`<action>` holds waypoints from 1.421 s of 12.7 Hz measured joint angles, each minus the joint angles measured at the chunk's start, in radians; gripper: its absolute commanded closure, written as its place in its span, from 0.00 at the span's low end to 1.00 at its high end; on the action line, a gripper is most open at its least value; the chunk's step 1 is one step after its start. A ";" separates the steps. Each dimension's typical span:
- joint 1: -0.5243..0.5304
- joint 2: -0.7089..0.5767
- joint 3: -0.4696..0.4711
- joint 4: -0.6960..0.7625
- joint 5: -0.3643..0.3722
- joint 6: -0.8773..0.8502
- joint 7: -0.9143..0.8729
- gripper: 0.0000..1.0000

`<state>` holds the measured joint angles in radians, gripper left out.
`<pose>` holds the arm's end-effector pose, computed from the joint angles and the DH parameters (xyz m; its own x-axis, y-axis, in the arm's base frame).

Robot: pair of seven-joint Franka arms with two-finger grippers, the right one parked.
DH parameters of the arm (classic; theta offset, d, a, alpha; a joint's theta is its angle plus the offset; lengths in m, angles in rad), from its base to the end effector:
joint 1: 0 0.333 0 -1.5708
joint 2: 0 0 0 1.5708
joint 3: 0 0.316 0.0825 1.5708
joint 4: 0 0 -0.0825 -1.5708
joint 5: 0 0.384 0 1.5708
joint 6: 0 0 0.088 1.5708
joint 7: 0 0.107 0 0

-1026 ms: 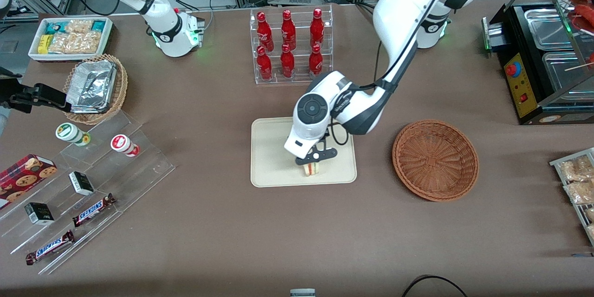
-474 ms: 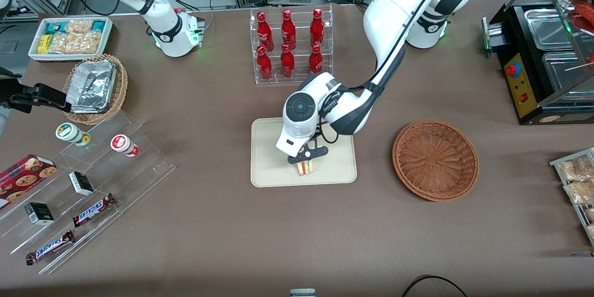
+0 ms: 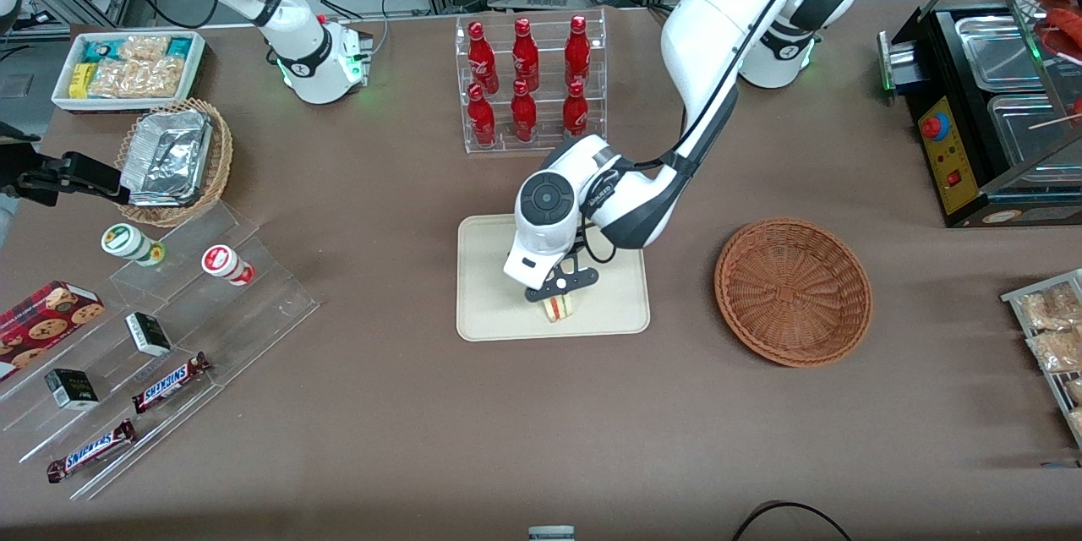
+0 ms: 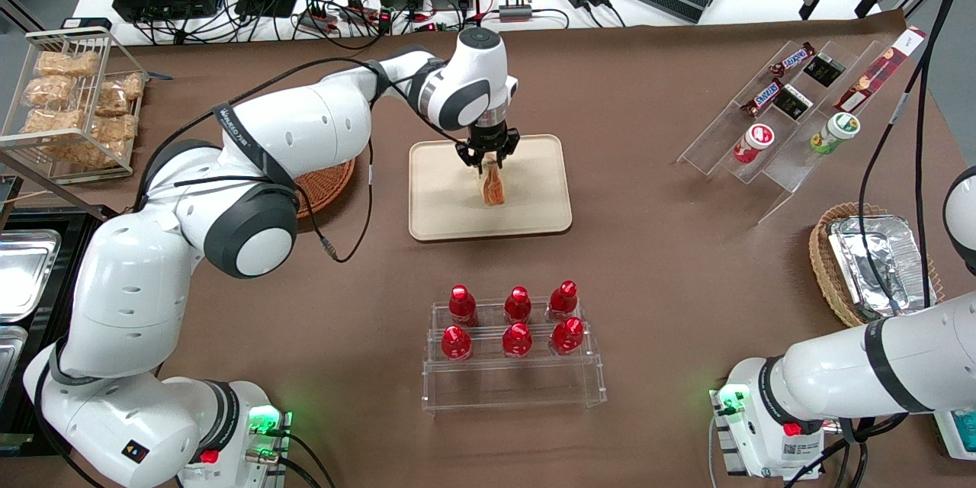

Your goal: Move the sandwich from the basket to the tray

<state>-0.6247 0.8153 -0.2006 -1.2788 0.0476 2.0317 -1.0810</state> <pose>0.5314 -0.5184 0.2648 0.9515 0.2854 -0.1147 0.2879 -0.9576 0.0056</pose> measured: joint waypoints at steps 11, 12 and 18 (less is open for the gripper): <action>0.111 -0.154 0.016 0.082 0.003 -0.363 0.194 0.00; 0.144 -0.193 0.018 0.056 0.003 -0.376 0.228 0.00; 0.384 -0.481 0.020 -0.252 -0.020 -0.367 0.515 0.00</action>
<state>-0.2411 0.3338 -0.1806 -1.5312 0.0280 1.6644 -0.5662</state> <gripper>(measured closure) 0.000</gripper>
